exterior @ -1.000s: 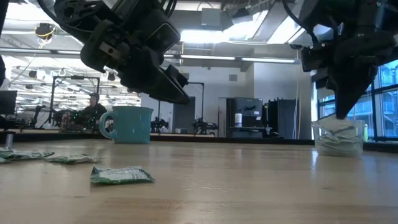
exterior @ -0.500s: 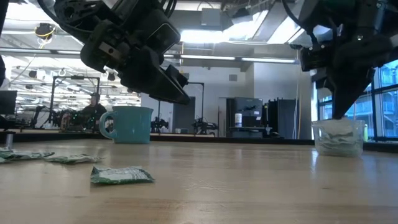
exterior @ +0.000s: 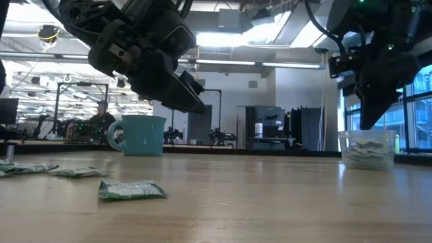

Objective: Pick and place Stevia / Truvia into bins
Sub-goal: Put the truvia packet into the transparent bin

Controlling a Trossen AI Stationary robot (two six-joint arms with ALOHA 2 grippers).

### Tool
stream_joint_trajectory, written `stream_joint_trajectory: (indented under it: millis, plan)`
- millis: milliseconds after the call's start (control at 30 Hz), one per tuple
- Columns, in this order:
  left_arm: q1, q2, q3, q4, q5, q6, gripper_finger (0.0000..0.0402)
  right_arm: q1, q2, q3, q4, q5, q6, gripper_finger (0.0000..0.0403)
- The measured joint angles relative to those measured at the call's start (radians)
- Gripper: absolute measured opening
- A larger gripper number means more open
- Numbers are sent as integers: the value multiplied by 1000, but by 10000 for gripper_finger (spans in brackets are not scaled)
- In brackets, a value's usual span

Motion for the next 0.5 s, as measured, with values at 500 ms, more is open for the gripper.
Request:
stream_joint_trajectory:
  millis: [500]
  plan:
    - [-129, -254, 0, -509, -369, -126, 86, 0, -91, 0, 40, 3, -83, 98]
